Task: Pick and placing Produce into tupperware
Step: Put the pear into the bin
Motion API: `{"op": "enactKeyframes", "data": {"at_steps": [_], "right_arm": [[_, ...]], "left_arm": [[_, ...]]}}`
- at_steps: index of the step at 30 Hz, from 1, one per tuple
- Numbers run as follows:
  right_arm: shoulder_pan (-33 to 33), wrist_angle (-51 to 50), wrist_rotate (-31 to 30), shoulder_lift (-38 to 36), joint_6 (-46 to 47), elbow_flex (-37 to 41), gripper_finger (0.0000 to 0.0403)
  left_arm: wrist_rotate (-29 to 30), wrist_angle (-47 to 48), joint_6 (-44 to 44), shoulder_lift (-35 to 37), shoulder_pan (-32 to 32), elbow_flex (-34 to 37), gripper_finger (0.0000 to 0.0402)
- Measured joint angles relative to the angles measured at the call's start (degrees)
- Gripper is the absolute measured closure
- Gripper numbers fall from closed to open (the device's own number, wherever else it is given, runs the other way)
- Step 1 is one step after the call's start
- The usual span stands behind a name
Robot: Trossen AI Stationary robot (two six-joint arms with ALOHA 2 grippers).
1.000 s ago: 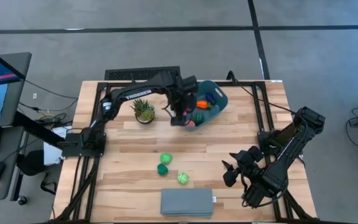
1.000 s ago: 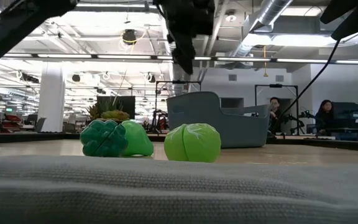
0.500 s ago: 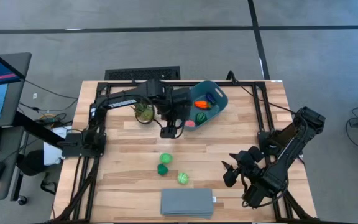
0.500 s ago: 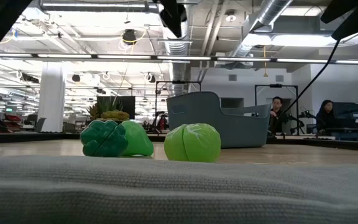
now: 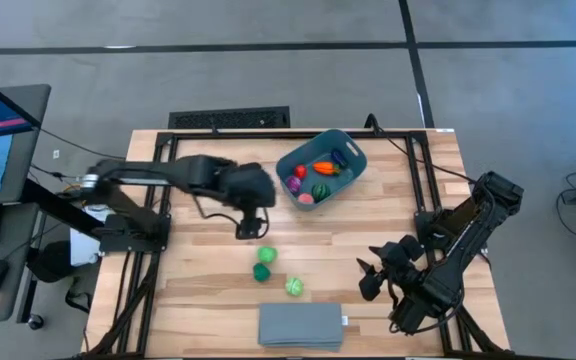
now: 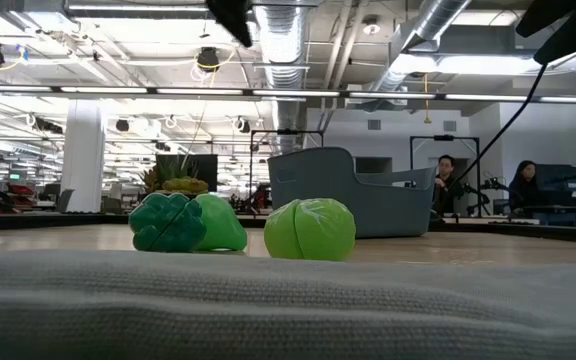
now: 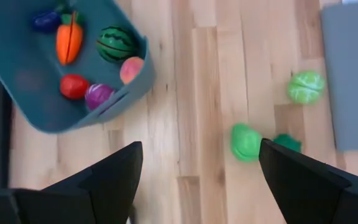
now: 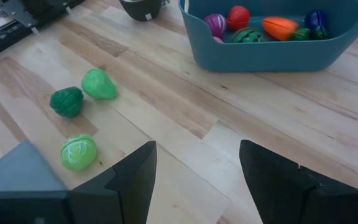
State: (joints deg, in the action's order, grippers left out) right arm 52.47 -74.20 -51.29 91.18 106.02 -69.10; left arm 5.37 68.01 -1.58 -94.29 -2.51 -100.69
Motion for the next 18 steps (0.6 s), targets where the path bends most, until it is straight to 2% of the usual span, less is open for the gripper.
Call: {"op": "enactKeyframes", "data": {"at_steps": [6,10,14,18], "right_arm": [[-0.9,-0.5,-0.2,0.0,0.0,0.0,0.0148],[-1.9,-0.3,-0.2,0.0,-0.7,0.0,0.0148],[-2.8,0.6,-0.2,0.0,-1.5,0.0,0.0148],[-3.2,1.4,-0.2,0.0,-1.6,0.0,0.0148]], "left_arm": [[-0.1,-21.4,7.7,15.2,0.3,27.1,0.0090],[0.0,-34.1,12.9,21.3,0.4,41.4,0.0090],[0.0,-39.4,20.5,22.9,0.4,49.6,0.0091],[-1.9,-40.3,24.9,22.8,0.3,52.7,0.0091]]}}
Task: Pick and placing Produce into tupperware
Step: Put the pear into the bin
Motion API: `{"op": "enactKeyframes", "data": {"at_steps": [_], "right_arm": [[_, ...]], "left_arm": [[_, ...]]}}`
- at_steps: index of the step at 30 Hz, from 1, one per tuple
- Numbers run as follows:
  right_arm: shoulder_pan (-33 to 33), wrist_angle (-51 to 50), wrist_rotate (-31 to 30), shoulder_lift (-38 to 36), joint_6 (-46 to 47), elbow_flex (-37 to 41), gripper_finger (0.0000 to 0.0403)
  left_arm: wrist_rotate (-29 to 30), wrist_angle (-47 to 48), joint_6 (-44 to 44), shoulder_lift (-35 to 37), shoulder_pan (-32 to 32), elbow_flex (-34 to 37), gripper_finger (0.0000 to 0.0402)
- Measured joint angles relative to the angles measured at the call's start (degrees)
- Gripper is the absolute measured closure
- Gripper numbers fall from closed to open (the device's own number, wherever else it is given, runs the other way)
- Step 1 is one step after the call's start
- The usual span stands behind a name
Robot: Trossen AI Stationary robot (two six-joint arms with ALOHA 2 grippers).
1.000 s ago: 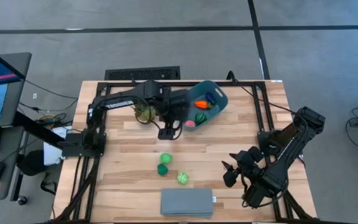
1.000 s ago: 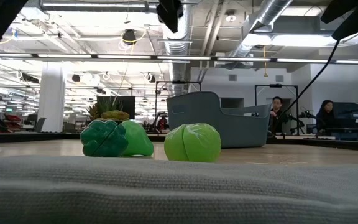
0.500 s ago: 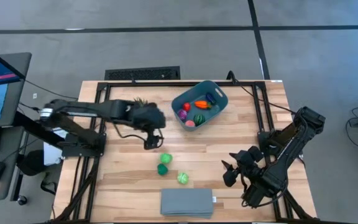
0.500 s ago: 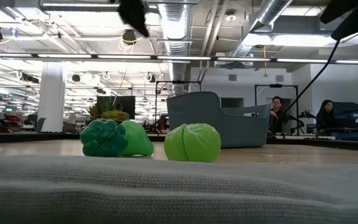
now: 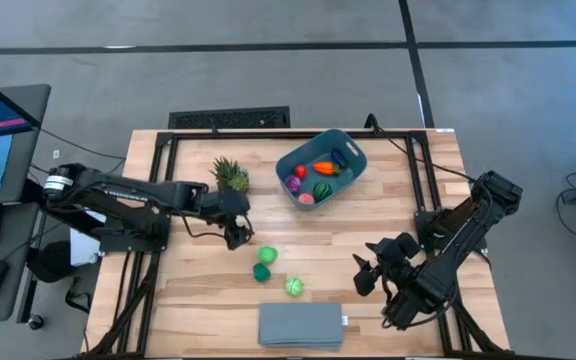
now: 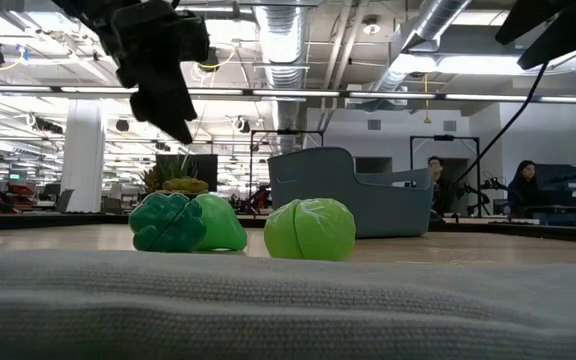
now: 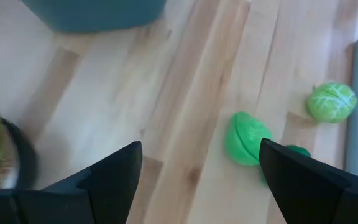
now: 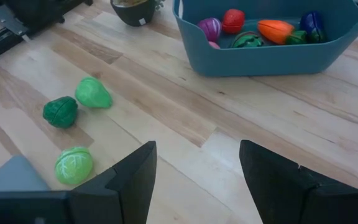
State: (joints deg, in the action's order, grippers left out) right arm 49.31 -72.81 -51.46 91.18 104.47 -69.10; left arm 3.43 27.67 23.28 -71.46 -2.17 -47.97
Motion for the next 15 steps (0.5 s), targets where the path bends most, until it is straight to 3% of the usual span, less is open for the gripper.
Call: {"op": "enactKeyframes", "data": {"at_steps": [15], "right_arm": [[0.0,0.8,0.0,0.0,-2.5,0.0,0.0148]], "left_arm": [[-6.3,-11.8,16.3,-2.4,-0.1,1.4,0.0091]]}}
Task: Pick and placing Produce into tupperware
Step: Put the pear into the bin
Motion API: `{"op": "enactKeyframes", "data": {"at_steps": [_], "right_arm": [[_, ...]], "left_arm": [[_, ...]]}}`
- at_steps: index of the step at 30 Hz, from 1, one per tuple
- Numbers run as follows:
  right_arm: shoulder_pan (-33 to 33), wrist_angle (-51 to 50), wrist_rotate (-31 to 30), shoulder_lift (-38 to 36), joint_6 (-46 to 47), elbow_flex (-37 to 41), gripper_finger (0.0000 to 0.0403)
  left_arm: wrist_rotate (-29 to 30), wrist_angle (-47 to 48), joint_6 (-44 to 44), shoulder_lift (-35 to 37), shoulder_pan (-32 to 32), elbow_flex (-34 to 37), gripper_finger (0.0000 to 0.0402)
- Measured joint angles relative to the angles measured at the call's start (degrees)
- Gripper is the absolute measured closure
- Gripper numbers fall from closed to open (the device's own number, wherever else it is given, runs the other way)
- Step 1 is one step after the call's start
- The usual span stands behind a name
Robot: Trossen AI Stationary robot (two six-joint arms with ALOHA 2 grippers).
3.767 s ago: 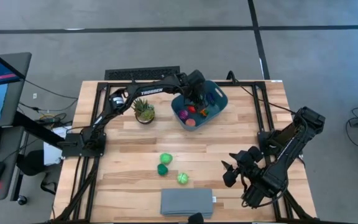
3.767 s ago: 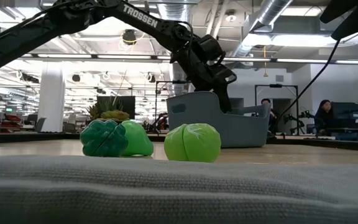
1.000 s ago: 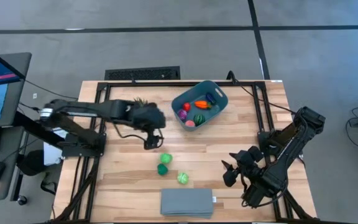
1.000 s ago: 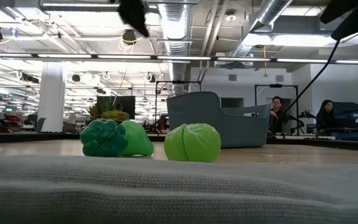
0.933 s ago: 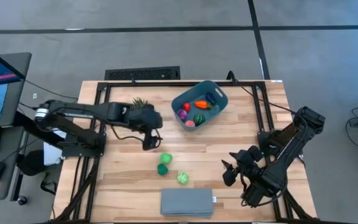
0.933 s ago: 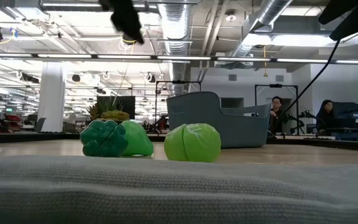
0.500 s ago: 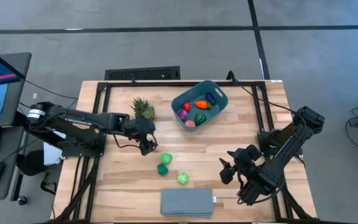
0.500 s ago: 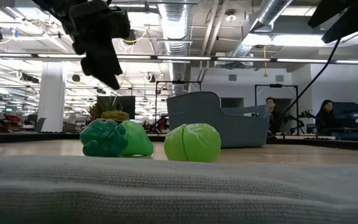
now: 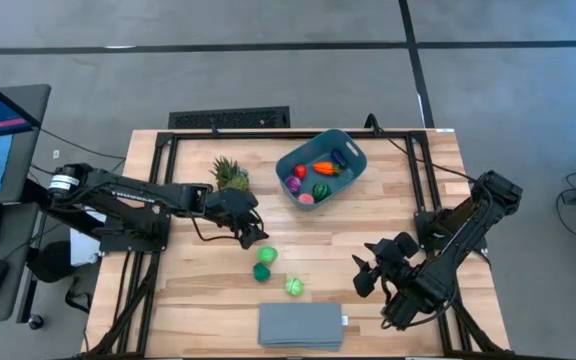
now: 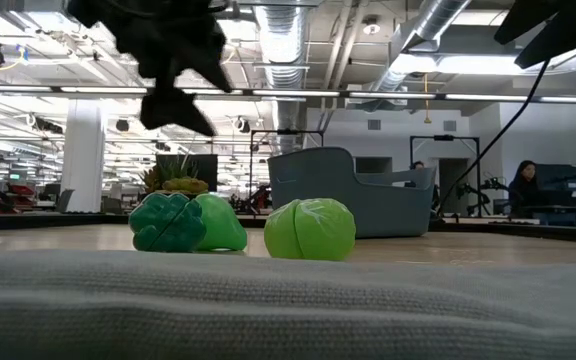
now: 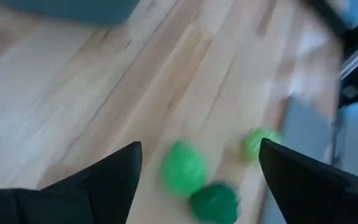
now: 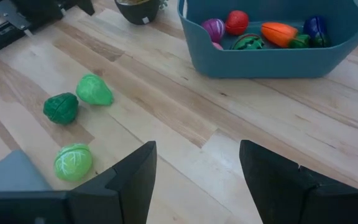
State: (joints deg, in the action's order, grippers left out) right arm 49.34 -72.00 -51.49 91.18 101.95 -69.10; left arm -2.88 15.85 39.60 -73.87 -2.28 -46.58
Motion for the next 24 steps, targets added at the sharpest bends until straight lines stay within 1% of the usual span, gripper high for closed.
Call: {"op": "enactKeyframes", "data": {"at_steps": [3,5,9,17,22,24], "right_arm": [[0.0,0.2,0.0,0.0,-0.5,0.0,0.0148],[0.0,0.3,0.0,0.0,-0.6,0.0,0.0148],[0.0,1.1,0.0,0.0,-1.5,0.0,0.0148],[0.0,2.1,0.3,0.0,-2.1,0.0,0.0148],[0.0,2.5,0.3,0.0,-2.9,0.0,0.0148],[0.0,2.5,0.4,0.0,-3.0,0.0,0.0148]], "left_arm": [[-0.8,-3.1,0.9,-1.1,-0.1,0.0,0.0091],[-1.6,-7.9,2.0,-2.4,-0.2,-0.1,0.0091],[-4.6,-10.9,3.7,-4.0,-0.1,-0.1,0.0091],[-4.2,-8.1,5.9,-6.7,-1.2,-0.5,0.0091],[-2.1,-4.1,5.8,-8.0,-2.7,-2.6,0.0091],[-1.6,-1.0,4.7,-7.9,-3.1,-3.4,0.0091]]}}
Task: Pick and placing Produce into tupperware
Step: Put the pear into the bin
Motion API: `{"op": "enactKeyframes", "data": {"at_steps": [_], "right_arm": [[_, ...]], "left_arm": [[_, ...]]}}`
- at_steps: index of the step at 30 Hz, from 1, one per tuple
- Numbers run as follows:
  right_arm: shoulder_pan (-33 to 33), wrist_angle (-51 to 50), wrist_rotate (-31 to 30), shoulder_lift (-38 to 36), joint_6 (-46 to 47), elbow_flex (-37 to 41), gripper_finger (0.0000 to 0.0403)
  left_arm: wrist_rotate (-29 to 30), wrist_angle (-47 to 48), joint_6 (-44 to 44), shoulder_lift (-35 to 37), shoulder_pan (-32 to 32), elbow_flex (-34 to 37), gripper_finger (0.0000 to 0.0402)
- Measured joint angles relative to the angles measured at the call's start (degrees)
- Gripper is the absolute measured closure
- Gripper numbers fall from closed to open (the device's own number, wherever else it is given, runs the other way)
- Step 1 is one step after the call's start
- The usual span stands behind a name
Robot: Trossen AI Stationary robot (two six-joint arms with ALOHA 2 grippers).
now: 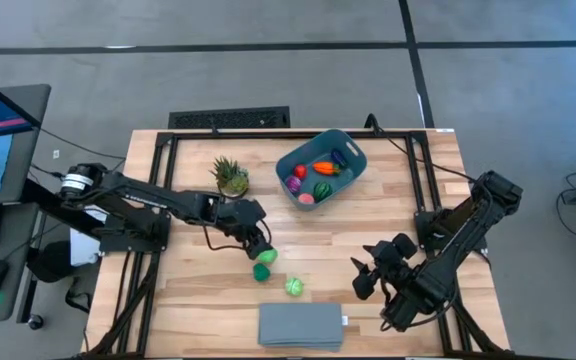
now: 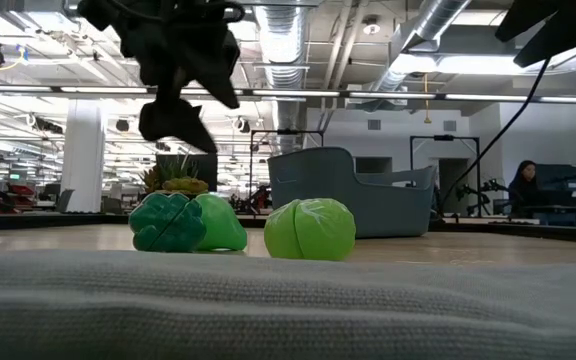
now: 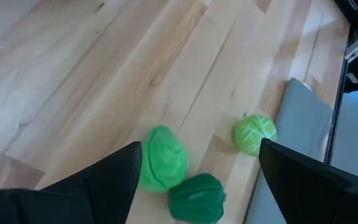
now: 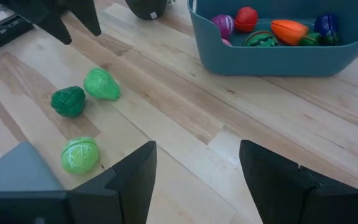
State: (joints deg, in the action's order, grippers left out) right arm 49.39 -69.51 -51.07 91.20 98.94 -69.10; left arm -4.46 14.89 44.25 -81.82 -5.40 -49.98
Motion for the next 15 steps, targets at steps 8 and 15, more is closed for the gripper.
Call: {"op": "enactKeyframes", "data": {"at_steps": [8,15], "right_arm": [[0.0,0.0,0.0,0.0,-0.1,0.0,0.0148],[0.0,0.0,0.0,0.0,-0.5,0.0,0.0148]], "left_arm": [[3.6,6.1,-1.5,0.0,-0.1,-1.5,0.0081],[3.8,6.3,-1.5,0.0,-0.1,-1.5,0.0052]]}}
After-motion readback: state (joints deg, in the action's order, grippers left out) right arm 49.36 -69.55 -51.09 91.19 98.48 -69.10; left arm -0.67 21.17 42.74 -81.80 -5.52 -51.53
